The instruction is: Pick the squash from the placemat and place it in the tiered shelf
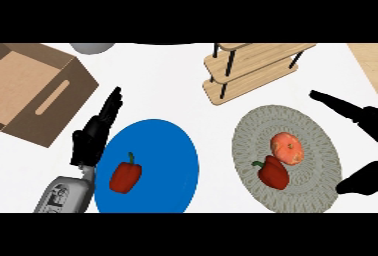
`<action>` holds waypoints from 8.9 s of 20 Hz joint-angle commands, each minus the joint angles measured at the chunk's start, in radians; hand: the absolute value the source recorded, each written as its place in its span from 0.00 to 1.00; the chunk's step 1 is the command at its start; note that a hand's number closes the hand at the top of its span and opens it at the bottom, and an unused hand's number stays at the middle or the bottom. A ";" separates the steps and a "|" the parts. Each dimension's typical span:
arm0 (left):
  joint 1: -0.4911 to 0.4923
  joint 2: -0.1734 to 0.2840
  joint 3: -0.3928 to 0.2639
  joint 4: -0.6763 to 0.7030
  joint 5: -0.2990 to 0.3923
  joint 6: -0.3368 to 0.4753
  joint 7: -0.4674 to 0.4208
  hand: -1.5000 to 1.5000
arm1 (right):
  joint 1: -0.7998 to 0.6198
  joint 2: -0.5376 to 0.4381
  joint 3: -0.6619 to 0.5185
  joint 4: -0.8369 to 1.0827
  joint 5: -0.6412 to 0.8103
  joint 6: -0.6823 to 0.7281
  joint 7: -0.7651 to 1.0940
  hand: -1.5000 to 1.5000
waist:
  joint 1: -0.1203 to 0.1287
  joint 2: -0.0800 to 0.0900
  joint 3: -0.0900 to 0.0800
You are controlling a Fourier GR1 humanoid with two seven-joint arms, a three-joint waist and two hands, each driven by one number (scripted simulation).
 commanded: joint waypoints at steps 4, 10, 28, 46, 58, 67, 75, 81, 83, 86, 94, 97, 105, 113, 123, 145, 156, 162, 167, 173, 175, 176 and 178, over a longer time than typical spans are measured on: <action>0.076 0.000 0.010 -0.099 -0.011 -0.049 0.031 0.50 | -0.014 0.110 -0.015 0.041 0.120 0.033 -0.025 0.00 | 0.007 0.000 0.000; 0.021 -0.056 0.032 -0.027 -0.052 -0.026 0.010 0.50 | 0.026 0.176 -0.038 0.024 0.214 0.060 -0.034 0.00 | 0.002 0.000 0.000; 0.013 -0.057 0.110 0.049 -0.059 -0.113 -0.075 0.50 | 0.024 0.292 -0.034 0.065 0.430 0.102 -0.078 0.00 | 0.000 0.001 0.000; 0.102 -0.114 0.060 -0.119 -0.121 -0.099 0.016 0.50 | 0.015 0.394 -0.025 0.271 0.621 -0.009 -0.219 0.00 | 0.003 0.000 0.000; 0.031 -0.108 0.104 -0.072 -0.116 -0.113 0.039 0.50 | 0.011 0.333 0.010 0.315 0.731 -0.009 -0.352 1.00 | 0.002 0.000 0.000; 0.030 -0.109 0.122 -0.019 -0.128 -0.099 -0.019 0.50 | 0.096 0.565 0.219 0.032 0.866 -0.012 -0.084 1.00 | -0.007 -0.004 -0.001; -0.024 -0.095 0.144 -0.018 -0.097 -0.129 0.040 0.50 | 0.217 0.723 0.587 -0.146 0.886 -0.079 0.270 1.00 | -0.002 -0.001 0.000; -0.032 -0.112 0.124 -0.013 -0.130 -0.102 0.027 0.50 | 0.255 0.726 0.587 -0.294 0.642 -0.295 0.275 1.00 | -0.006 0.001 0.001; -0.011 -0.105 0.124 -0.057 -0.116 -0.116 0.060 0.50 | 0.245 0.726 0.600 -0.412 0.647 -0.275 0.322 1.00 | -0.003 -0.003 0.000; 0.053 -0.082 0.136 -0.041 -0.105 -0.140 -0.024 0.50 | 0.216 0.726 0.619 -0.542 0.663 -0.264 0.435 1.00 | -0.001 -0.002 0.000; 0.050 -0.091 0.125 -0.073 -0.114 -0.133 0.003 0.50 | -0.161 0.726 0.451 -0.635 0.673 -0.185 0.753 1.00 | 0.006 -0.002 -0.001; 0.063 -0.102 0.127 -0.026 -0.108 -0.136 -0.030 0.50 | -0.179 0.726 0.410 -0.647 0.713 -0.193 0.745 1.00 | -0.002 -0.002 -0.001; -0.005 -0.118 0.114 -0.027 -0.143 -0.101 0.018 0.50 | -0.562 0.679 0.085 -0.505 0.633 -0.088 0.800 1.00 | 0.001 -0.001 -0.001; -0.015 -0.114 0.121 -0.050 -0.130 -0.112 0.064 0.50 | -0.709 0.603 -0.089 -0.317 0.577 -0.109 0.731 1.00 | 0.003 0.000 0.000; 0.018 -0.121 0.108 -0.080 -0.135 -0.115 0.062 0.50 | -0.898 0.483 -0.199 -0.060 0.577 -0.176 0.608 1.00 | 0.009 -0.001 0.000; 0.020 -0.133 0.109 -0.026 -0.133 -0.122 0.009 0.50 | -0.865 0.546 -0.254 0.475 0.620 -0.730 0.077 1.00 | 0.025 0.010 0.001; 0.037 -0.128 0.114 -0.002 -0.144 -0.120 -0.045 0.50 | -0.942 0.483 -0.321 0.742 0.506 -0.787 -0.154 1.00 | 0.012 0.003 0.000; 0.018 -0.125 0.126 -0.024 -0.123 -0.129 0.001 0.50 | -0.967 0.383 -0.316 0.874 0.709 -0.893 0.028 0.00 | 0.015 0.004 -0.001; 0.008 -0.123 0.134 0.035 -0.135 -0.121 -0.039 0.50 | -0.940 0.376 -0.342 0.933 0.658 -0.918 -0.034 0.00 | 0.011 0.004 0.000; 0.031 -0.144 0.097 -0.002 -0.166 -0.099 -0.023 0.50 | -0.979 0.374 -0.413 0.868 0.505 -0.839 -0.019 0.00 | 0.010 0.002 0.000; 0.028 -0.172 0.072 -0.037 -0.167 -0.093 0.015 0.50 | -0.914 0.402 -0.401 0.803 0.466 -0.821 -0.047 0.00 | 0.004 -0.001 0.000; -0.016 -0.135 0.123 -0.004 -0.156 -0.094 0.011 0.50 | -0.940 0.420 -0.373 0.767 0.484 -0.820 0.016 0.00 | 0.002 -0.001 0.000; 0.007 -0.129 0.114 -0.021 -0.146 -0.119 0.005 0.50 | -0.958 0.433 -0.371 0.794 0.467 -0.805 0.044 0.00 | 0.006 0.000 0.000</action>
